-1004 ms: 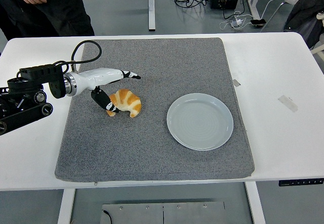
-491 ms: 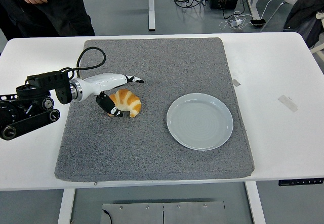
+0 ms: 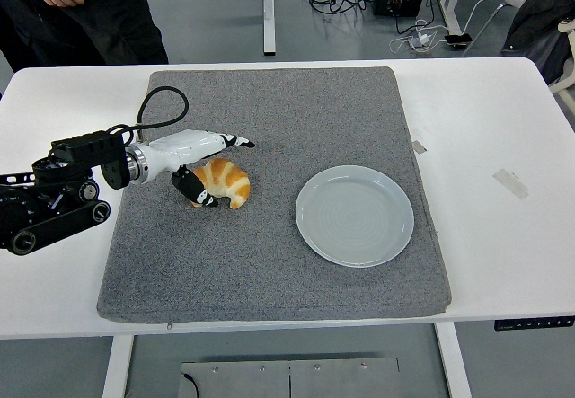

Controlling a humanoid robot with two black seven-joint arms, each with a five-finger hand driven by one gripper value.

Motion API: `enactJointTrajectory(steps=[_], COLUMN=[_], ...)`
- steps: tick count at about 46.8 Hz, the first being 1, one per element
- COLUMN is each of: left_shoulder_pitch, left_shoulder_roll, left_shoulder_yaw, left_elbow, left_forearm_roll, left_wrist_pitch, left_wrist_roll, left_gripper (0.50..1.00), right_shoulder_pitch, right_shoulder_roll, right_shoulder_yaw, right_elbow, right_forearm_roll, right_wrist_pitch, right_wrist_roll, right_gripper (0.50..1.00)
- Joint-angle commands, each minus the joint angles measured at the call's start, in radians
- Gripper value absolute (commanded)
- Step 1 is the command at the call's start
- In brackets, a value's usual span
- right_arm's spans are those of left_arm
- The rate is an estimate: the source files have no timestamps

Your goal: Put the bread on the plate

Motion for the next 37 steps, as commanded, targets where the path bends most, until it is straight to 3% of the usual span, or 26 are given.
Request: enactJointTrajectory(steps=[1,5,8,15,37], left_shoulder_pitch=[0.003,0.001,-0.002,-0.002,-0.052], left_shoulder_roll=[-0.002,-0.006,-0.006,-0.006,0.0], left_shoulder_yaw=[0.001,0.027,0.055,0.083,0.08], left_elbow=[0.007,0.009,0.012,0.018,0.041], left_forearm_roll=[0.002,0.002,0.004,0.014,0.011], left_wrist_pitch=[0.014,0.028,0.043,0.068,0.084], left_wrist_roll=[0.0,-0.001,-0.003,-0.001,-0.032], left_gripper=[0.969,0.952,0.883,0.503,0.5], right_shoulder_pitch=[0.0,0.0,0.0,0.0,0.0], right_shoulder_roll=[0.0,0.0,0.0,0.0,0.0], right_shoulder_yaw=[0.0,0.0,0.0,0.0,0.0], right_elbow=[0.0,0.0,0.0,0.0,0.0], right_forearm_roll=[0.0,0.0,0.0,0.0,0.0], right_wrist_pitch=[0.0,0.0,0.0,0.0,0.0], right_wrist_roll=[0.0,0.0,0.0,0.0,0.0], right_gripper=[1.0,1.0,1.0,1.0,1.0])
